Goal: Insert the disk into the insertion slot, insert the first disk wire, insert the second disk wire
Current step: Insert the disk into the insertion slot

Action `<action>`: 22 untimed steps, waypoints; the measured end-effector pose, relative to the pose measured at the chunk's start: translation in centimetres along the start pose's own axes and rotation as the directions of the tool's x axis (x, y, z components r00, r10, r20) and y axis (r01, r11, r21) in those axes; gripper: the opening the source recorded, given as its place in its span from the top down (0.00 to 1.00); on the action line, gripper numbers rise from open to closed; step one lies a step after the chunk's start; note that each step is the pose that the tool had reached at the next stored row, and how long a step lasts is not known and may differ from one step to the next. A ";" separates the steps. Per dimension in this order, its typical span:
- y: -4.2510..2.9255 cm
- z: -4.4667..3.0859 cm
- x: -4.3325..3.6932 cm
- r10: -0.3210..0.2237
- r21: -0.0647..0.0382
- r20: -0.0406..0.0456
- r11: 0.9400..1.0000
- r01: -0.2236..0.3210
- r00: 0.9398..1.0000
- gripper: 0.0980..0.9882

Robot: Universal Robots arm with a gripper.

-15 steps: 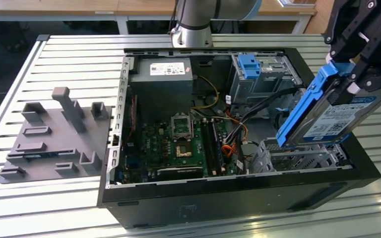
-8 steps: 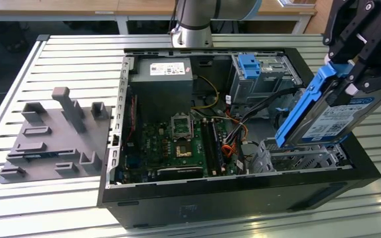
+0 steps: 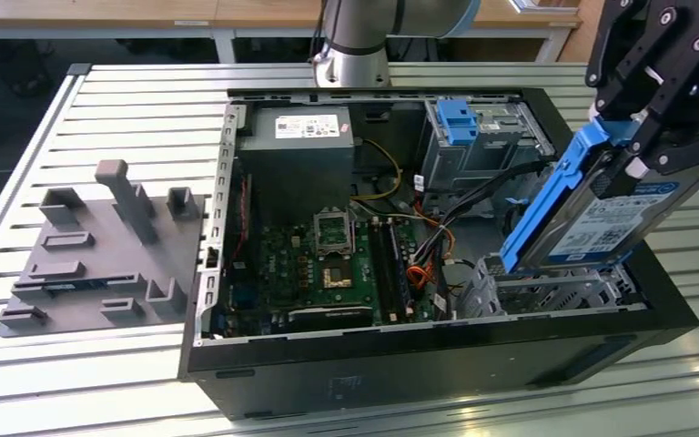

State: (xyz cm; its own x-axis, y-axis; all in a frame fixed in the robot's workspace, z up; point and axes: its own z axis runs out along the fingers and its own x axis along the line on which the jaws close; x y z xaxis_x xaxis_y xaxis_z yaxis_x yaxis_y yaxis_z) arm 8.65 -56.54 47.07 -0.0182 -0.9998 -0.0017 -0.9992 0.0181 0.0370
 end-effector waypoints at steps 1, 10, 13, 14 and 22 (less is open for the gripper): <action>0.02 0.08 0.00 0.000 0.000 0.000 1.000 0.000 1.000 0.70; 0.02 1.15 -0.19 -0.002 0.002 0.006 1.000 0.002 1.000 0.70; 0.02 1.28 -0.32 -0.003 0.003 0.006 1.000 0.003 1.000 0.70; 0.02 1.34 -0.34 -0.002 0.002 0.006 1.000 0.002 1.000 0.70; 0.01 1.61 -0.55 -0.002 0.002 0.006 1.000 0.002 1.000 0.70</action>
State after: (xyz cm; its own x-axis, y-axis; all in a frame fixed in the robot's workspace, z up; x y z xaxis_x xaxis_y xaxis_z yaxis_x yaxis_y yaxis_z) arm 8.58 -55.99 45.46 -0.0159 -0.9998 -0.0079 -0.9993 0.0157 0.0345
